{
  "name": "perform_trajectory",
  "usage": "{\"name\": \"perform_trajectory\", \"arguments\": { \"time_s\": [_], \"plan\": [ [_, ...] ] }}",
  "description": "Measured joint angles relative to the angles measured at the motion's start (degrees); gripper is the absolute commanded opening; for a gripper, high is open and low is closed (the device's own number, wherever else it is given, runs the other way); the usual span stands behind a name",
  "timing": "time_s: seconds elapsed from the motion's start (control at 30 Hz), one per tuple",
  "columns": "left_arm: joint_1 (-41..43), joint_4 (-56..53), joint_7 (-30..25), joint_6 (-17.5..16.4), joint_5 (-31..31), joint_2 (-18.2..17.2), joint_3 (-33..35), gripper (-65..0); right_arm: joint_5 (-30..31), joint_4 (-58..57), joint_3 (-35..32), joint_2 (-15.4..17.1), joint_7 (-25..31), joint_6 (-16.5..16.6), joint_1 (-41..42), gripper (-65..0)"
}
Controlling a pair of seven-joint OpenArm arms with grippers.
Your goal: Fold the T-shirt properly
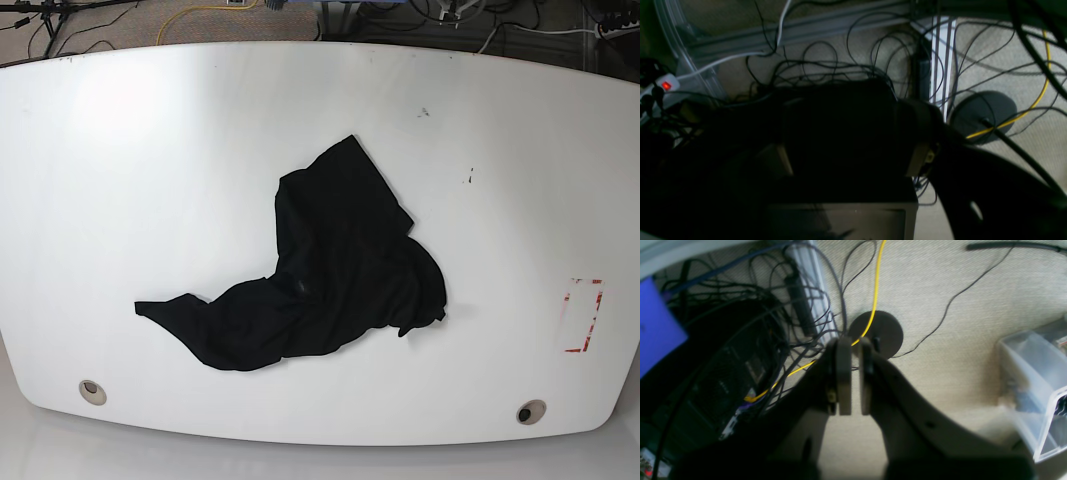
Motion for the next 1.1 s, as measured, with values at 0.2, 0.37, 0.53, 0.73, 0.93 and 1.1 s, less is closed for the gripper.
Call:
{"name": "perform_trajectory", "arguments": {
  "time_s": [0.2, 0.37, 0.53, 0.73, 0.93, 1.1],
  "plan": [
    [3.1, 5.2, -0.6, 0.0, -0.1, 0.2, -0.1, -26.6, 0.0, 4.8, 0.0, -0.5, 0.3, 0.2, -2.8, -61.5],
    [4.9, 7.4, -1.0, 0.2, -0.2, 0.3, -0.6, -27.1, 0.1, 9.1, 0.0, -1.1, -0.2, 0.3, -5.6, -61.5],
    [4.9, 6.9, -1.0, 0.2, -0.2, 0.2, -0.5, -27.1, 0.2, 9.4, -0.1, -1.4, -0.5, 0.4, -5.9, -61.4],
    [4.1, 4.9, -1.7, 0.3, -0.2, 0.1, -0.5, -27.7, 0.2, 7.2, 0.0, -1.4, -0.5, 0.4, -4.5, -61.2],
    [4.2, 3.4, -1.2, 0.4, -0.2, 0.1, -0.5, -27.3, 0.2, 6.4, 0.0, -1.3, -0.4, 0.4, -4.4, -61.6],
    [4.1, 2.5, -1.4, 0.4, -0.2, -0.5, -0.6, -27.6, 0.0, 5.6, 0.0, -1.0, -0.4, 0.4, -4.4, -61.5]
  ]
}}
